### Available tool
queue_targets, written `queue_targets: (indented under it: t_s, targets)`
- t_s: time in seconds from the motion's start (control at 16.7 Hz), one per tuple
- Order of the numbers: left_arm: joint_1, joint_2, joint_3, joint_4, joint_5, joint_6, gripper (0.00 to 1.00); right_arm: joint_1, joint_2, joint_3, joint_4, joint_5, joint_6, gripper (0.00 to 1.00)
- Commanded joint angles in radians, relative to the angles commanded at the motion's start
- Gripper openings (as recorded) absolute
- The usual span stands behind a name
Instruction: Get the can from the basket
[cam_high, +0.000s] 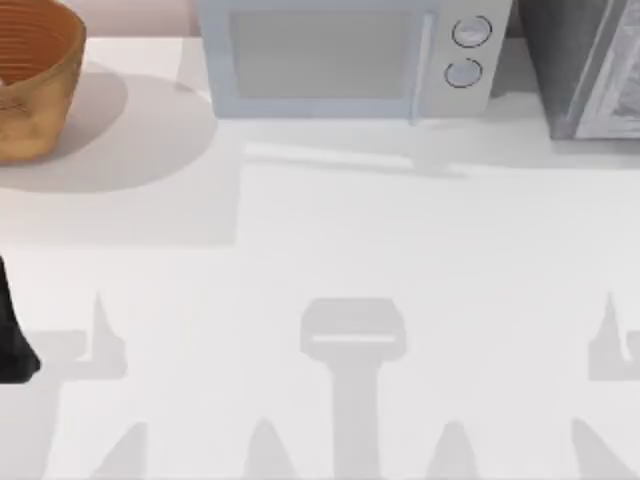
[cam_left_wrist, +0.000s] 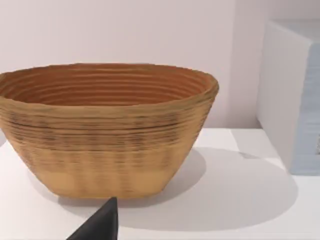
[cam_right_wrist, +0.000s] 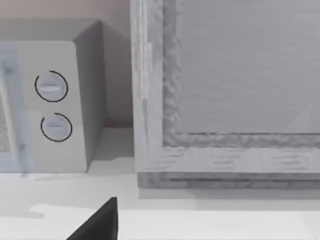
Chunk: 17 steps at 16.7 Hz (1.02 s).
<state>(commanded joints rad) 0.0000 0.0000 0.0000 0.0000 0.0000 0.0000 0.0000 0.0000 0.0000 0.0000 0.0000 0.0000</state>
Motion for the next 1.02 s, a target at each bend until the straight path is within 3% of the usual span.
queue_targets:
  t_s: [0.24,0.48,0.72,1.02]
  targets:
    - [-0.006,0.019,0.022,-0.004,0.008,0.005,1.00,0.000,0.000,0.000,0.000,0.000,0.000,1.00]
    - [-0.021,0.179,0.197,-0.070,0.034,0.026,1.00,0.000,0.000,0.000,0.000,0.000,0.000,1.00]
    - [-0.012,0.492,0.519,-0.216,0.048,0.037,1.00,0.000,0.000,0.000,0.000,0.000,0.000,1.00]
    - [0.014,1.074,1.039,-0.448,0.084,0.014,1.00,0.000,0.000,0.000,0.000,0.000,0.000,1.00]
